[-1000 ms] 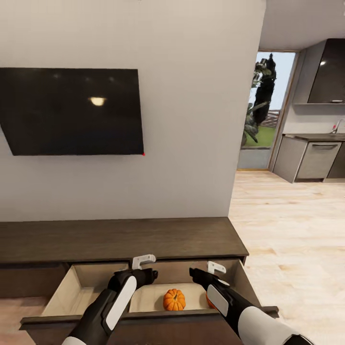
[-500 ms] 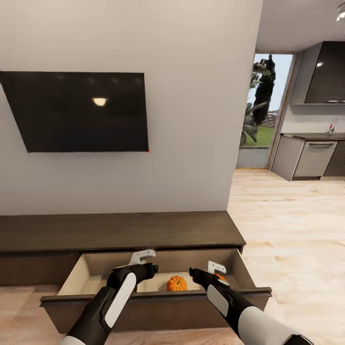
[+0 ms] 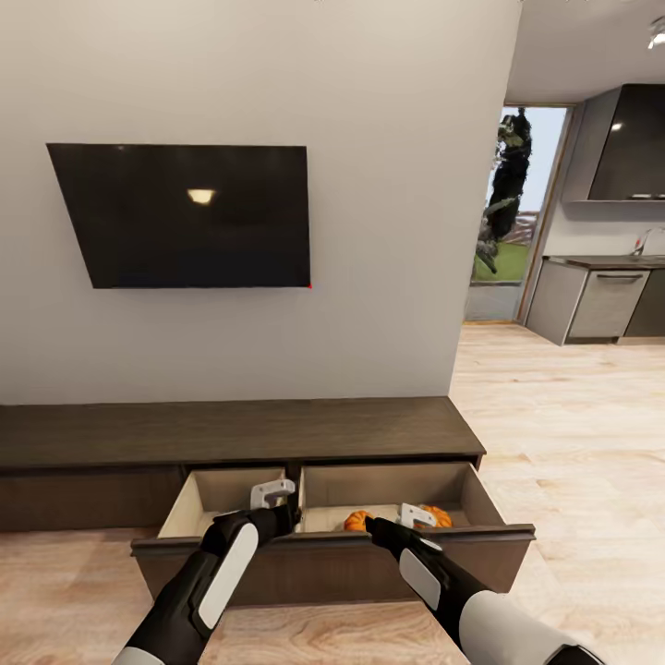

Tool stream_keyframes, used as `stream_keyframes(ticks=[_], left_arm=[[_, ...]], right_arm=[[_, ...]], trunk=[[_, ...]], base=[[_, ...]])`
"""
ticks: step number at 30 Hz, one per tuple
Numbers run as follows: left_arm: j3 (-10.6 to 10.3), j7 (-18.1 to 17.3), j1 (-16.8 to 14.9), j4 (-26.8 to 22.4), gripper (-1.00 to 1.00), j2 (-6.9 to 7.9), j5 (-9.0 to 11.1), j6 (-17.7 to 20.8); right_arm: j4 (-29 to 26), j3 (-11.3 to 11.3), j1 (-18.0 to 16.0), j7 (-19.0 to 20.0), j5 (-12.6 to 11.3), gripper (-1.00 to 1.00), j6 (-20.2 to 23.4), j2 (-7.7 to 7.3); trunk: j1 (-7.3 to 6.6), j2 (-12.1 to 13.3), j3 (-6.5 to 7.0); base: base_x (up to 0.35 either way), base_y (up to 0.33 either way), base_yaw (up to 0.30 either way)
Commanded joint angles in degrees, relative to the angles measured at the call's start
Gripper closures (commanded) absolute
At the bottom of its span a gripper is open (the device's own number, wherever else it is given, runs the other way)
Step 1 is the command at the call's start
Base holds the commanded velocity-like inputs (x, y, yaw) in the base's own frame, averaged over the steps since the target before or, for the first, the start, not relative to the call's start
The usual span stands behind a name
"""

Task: Place each of the two pumpkins and all three candles from the living room inside a cabinet in the living room (use any cabinet), then make sure every cabinet is closed, and position the cauldron so it is next to a table in the living room.

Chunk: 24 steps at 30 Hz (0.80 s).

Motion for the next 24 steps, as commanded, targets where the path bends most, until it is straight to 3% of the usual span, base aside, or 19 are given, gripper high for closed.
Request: stream_keyframes(ticks=[1, 15, 24], left_arm=[[0.0, 0.5, 0.0, -0.1, -1.0, 0.02, 0.6, 0.1], [0.6, 0.5, 0.0, -0.1, -1.0, 0.02, 0.6, 0.1], [0.6, 0.6, 0.0, -0.1, -1.0, 0.02, 0.6, 0.1]], right_arm=[[-0.1, 0.5, 0.0, -0.4, -0.4, -1.0, 0.0, -0.03], [-0.1, 0.5, 0.0, -0.4, -0.4, -1.0, 0.0, 0.01], [-0.1, 0.5, -0.1, -0.4, -0.4, -1.0, 0.0, -0.05]], trunk=[[-0.03, 0.0, -0.06], [-0.03, 0.0, -0.06], [-0.03, 0.0, -0.06]], base=[[-0.248, 0.246, 0.0], [-0.223, 0.261, 0.0], [-0.256, 0.158, 0.0]])
